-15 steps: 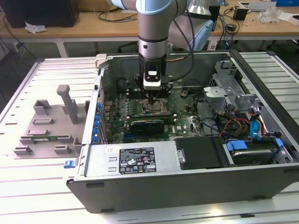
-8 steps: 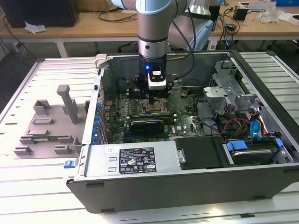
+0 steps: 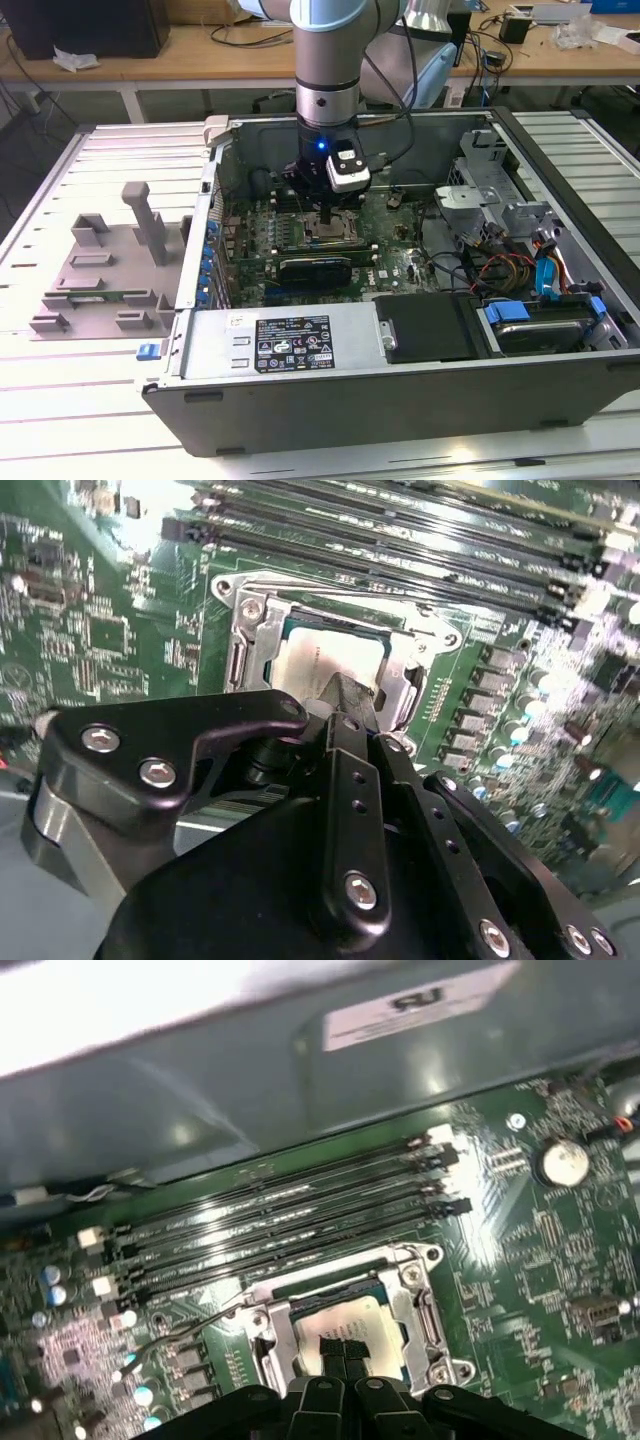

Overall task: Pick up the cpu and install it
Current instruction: 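Close the cpu cover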

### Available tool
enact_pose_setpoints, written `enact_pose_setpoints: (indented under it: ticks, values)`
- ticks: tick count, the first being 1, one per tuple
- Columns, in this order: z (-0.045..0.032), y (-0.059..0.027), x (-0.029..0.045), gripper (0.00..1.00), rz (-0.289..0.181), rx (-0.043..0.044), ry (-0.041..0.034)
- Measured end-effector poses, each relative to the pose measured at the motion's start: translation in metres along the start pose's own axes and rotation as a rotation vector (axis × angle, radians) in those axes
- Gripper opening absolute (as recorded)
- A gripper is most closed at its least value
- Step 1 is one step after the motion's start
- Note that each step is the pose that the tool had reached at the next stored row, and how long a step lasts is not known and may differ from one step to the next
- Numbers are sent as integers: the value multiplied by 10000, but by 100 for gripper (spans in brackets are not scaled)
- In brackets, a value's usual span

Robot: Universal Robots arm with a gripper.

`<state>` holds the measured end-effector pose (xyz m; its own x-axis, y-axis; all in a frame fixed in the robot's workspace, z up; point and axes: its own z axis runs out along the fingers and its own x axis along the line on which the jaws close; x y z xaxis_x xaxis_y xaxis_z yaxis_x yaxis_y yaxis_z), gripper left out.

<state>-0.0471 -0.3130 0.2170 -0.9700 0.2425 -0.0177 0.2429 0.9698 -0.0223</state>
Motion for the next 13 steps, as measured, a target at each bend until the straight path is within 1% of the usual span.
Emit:
enact_pose_setpoints:
  ticks: [1, 2, 4, 5, 7, 8, 9, 12, 13]
  values:
    - [0, 0, 0, 11, -186, -3, -4]
    - [0, 0, 0, 11, -470, -8, -10]
    - [0, 0, 0, 11, -840, -15, -19]
    - [-1, 0, 0, 11, -1141, -26, -24]
    - [-1, -1, 1, 11, -1450, -63, -24]
    - [0, 0, 0, 11, -1598, -106, -21]
    - [0, 0, 1, 11, -1674, -130, -19]
    - [6, -10, 3, 11, -1711, -142, -17]
    - [13, -25, 5, 11, -1720, -211, -6]
